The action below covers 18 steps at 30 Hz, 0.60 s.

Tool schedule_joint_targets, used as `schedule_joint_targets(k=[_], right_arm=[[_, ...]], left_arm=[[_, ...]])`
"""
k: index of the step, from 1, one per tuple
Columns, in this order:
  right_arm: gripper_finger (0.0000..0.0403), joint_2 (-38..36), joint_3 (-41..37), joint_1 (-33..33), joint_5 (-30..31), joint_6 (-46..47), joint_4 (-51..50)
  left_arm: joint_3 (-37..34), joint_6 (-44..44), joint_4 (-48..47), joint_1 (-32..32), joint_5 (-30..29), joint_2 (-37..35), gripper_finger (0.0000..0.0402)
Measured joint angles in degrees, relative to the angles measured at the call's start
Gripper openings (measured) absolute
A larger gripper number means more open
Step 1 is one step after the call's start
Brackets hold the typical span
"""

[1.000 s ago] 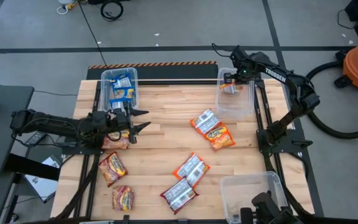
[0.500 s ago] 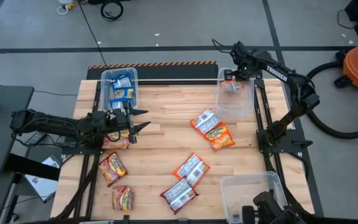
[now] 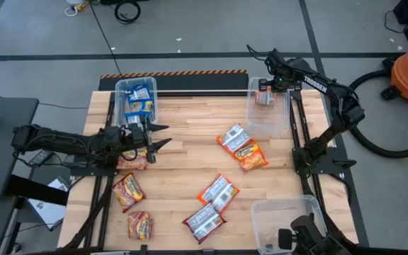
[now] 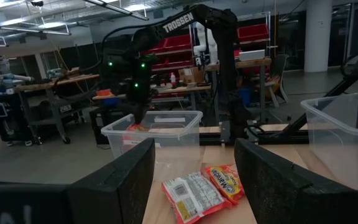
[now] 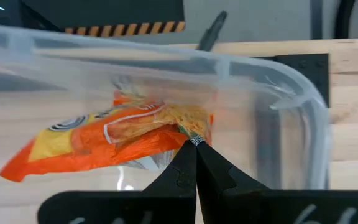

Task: Sort Maruchan noodles
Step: Put the orange noodle pack into the top right transparent bin

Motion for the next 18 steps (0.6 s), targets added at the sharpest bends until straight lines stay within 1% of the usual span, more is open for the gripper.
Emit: schedule_joint_targets(k=[6, 10, 14, 18], right_arm=[[0.0002, 0.0, 0.06, -0.27, -2.05, 0.81, 1.48], [0.0002, 0.0, 2.6, 1.24, -3.38, 0.79, -1.55], [0.0002, -0.02, 5.8, 2.54, -2.43, 1.29, -6.15], [0.0002, -0.02, 5.82, 2.7, -1.16, 1.34, -6.45]], left_arm=[[0.02, 0.0, 0.24, 0.0, 0.02, 0.0, 0.0228], [0.02, 0.0, 0.59, 0.0, 0.01, 0.0, 0.0228], [0.02, -0.07, 0.69, -0.01, 0.02, 0.0, 0.0228], [0.02, -0.43, 0.72, -0.1, 0.02, 0.0, 0.0228]])
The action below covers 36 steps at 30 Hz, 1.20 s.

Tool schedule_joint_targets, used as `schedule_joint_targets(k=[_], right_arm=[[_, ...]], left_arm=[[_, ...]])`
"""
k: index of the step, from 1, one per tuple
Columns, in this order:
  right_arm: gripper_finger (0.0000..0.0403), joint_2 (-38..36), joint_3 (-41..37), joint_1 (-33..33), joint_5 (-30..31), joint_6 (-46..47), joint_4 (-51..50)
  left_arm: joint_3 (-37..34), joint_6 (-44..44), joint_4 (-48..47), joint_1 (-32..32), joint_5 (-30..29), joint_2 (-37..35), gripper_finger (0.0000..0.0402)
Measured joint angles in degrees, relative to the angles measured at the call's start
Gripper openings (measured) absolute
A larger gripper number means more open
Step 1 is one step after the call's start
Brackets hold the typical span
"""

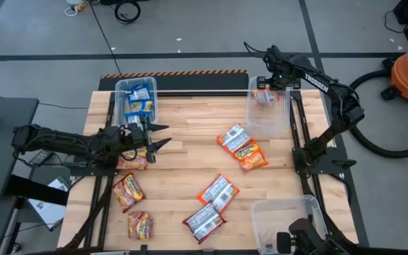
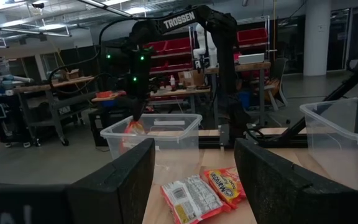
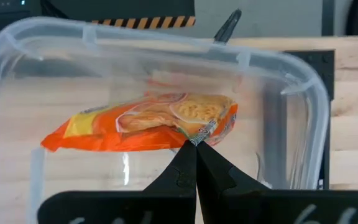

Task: Sort Maruchan noodles
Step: Put the orange noodle pack into the top right transparent bin

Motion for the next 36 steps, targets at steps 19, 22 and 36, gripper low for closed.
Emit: schedule_joint_targets(k=[19, 22, 36], right_arm=[[0.0002, 0.02, -4.34, -1.88, 6.78, -0.01, 6.8], [0.0002, 0.02, -4.33, -0.94, 9.15, 0.93, 7.01], [0.0002, 0.02, -6.39, 0.37, 8.86, 3.0, 8.69]], left_arm=[[0.0, -0.12, 0.12, 0.03, -0.02, 0.02, 0.0228], [0.0, -0.12, 0.24, 0.03, -0.02, 0.02, 0.0228], [0.0, -0.14, 0.11, 0.03, -0.02, 0.02, 0.0228]])
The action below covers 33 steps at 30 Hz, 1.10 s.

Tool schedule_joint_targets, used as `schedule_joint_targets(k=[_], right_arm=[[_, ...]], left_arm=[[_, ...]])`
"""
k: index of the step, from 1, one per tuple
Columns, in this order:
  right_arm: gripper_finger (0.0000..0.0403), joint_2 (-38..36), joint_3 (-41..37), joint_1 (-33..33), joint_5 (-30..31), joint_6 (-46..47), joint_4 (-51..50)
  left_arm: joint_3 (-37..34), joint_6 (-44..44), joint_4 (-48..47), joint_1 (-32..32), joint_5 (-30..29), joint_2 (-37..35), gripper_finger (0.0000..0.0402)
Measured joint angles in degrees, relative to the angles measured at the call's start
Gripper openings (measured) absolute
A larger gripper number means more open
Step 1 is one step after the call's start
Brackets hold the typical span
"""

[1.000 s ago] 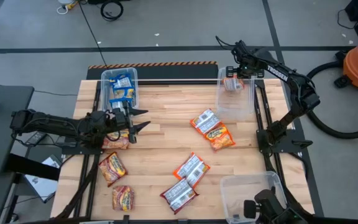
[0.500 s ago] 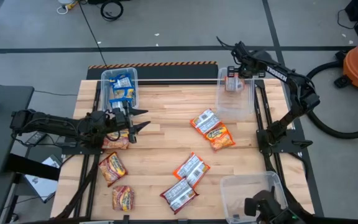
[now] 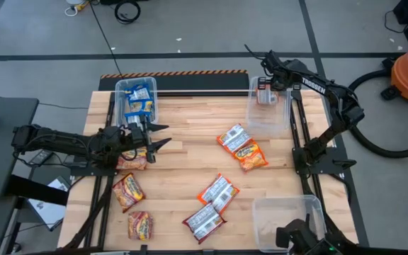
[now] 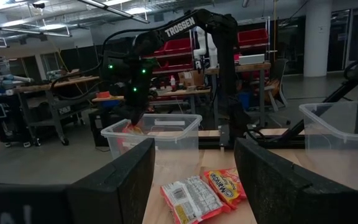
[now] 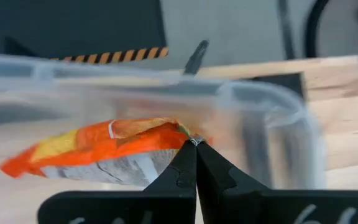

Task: Sort Maruchan noodles
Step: Put the orange noodle pack into the top right transparent bin

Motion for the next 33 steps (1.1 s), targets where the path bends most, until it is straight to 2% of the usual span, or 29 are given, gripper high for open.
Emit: schedule_joint_targets(k=[6, 12, 19, 26, 31, 33], right_arm=[[0.0002, 0.0, 0.0, 0.0, -6.1, 0.67, -0.39], [0.0002, 0.0, 0.0, 0.66, -9.57, 1.12, -1.42], [0.0002, -0.02, 0.02, 2.27, -8.92, 0.61, -3.27], [0.0002, -0.09, 5.26, 4.86, -3.08, 1.44, -15.54], [0.0002, -0.17, 6.98, 5.82, -6.54, 1.94, -17.64], [0.0002, -0.17, 6.55, 5.81, -5.79, 1.92, -16.48]], left_arm=[[0.0, 0.08, 0.0, 0.0, 0.0, 0.0, 0.0228], [0.0, 0.04, 0.0, 0.0, 0.02, 0.0, 0.0228], [0.0, 0.3, -0.01, 0.0, 0.02, 0.0, 0.0228], [0.0, 0.31, 0.04, 0.0, 0.02, 0.0, 0.0228], [0.0, 0.09, 0.15, 0.0, 0.02, 0.0, 0.0228], [0.0, 0.08, 0.21, 0.0, 0.02, 0.0, 0.0228]])
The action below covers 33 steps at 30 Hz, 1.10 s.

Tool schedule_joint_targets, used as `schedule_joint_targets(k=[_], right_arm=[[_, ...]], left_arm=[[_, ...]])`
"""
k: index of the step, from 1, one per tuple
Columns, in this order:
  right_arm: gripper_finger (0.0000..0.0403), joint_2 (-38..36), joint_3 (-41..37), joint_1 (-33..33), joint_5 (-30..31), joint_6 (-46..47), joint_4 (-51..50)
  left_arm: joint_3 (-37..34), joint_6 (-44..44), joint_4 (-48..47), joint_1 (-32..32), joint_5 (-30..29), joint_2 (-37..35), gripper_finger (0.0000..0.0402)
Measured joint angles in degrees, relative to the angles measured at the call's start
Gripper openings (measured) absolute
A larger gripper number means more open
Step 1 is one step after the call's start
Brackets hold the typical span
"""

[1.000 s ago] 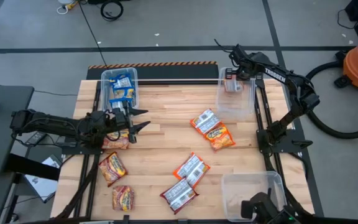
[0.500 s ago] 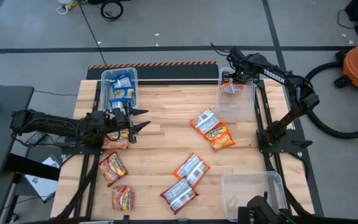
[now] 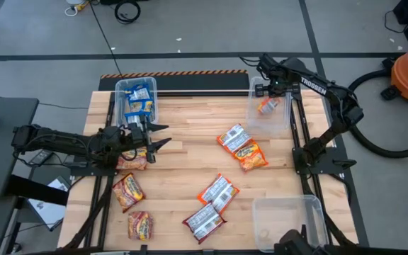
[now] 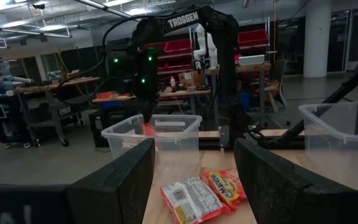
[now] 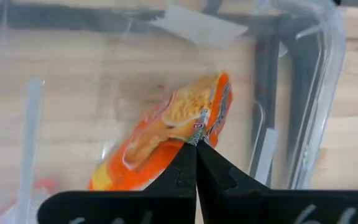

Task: Sort Maruchan noodles
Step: Put the orange noodle pack into the top right transparent bin

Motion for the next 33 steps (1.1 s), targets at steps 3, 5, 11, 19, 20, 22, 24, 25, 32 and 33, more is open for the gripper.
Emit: schedule_joint_targets(k=[3, 5, 11, 19, 20, 22, 24, 25, 32, 33], right_arm=[[0.0002, 0.04, -1.55, -1.21, 1.0, -0.24, 4.19], [0.0002, 0.04, -2.28, -2.77, -0.46, -0.91, 7.28], [0.0002, 0.07, -3.59, -6.61, -3.09, -0.87, 10.46], [0.0002, 0.09, -6.05, -8.41, -3.75, -0.02, 13.07], [0.0002, 0.11, -6.05, -8.41, -3.53, 0.1, 13.49], [0.0002, 0.11, -6.05, -8.41, -2.8, 0.66, 14.36], [0.0002, 0.11, -6.05, -8.57, -2.51, 1.52, 14.5], [0.0002, 0.11, -6.05, -8.8, -2.07, 1.9, 14.75], [0.0002, 0.11, -6.05, -9.62, -0.18, 5.12, 18.58], [0.0002, 0.11, -6.05, -9.6, 0.0, 5.4, 18.86]], left_arm=[[0.0, -0.02, 0.02, 0.0, 0.0, 0.0, 0.0228], [0.0, -0.02, 0.04, 0.0, 0.0, 0.0, 0.0228], [0.0, 0.05, 0.25, 0.0, 0.0, -0.04, 0.0228], [0.0, 0.47, 1.0, 0.0, 0.0, -0.04, 0.0228], [0.0, 0.66, 1.02, 0.0, 0.0, -0.04, 0.0228], [0.0, 0.85, 1.02, 0.0, 0.0, -0.04, 0.0228], [0.0, 0.9, 1.04, 0.0, 0.0, -0.04, 0.0228], [0.0, 0.9, 1.06, 0.0, 0.0, -0.04, 0.0228], [0.0, 0.83, 0.98, 0.0, -0.02, -0.04, 0.0228], [0.0, 0.83, 0.98, 0.0, 0.0, -0.04, 0.0228]])
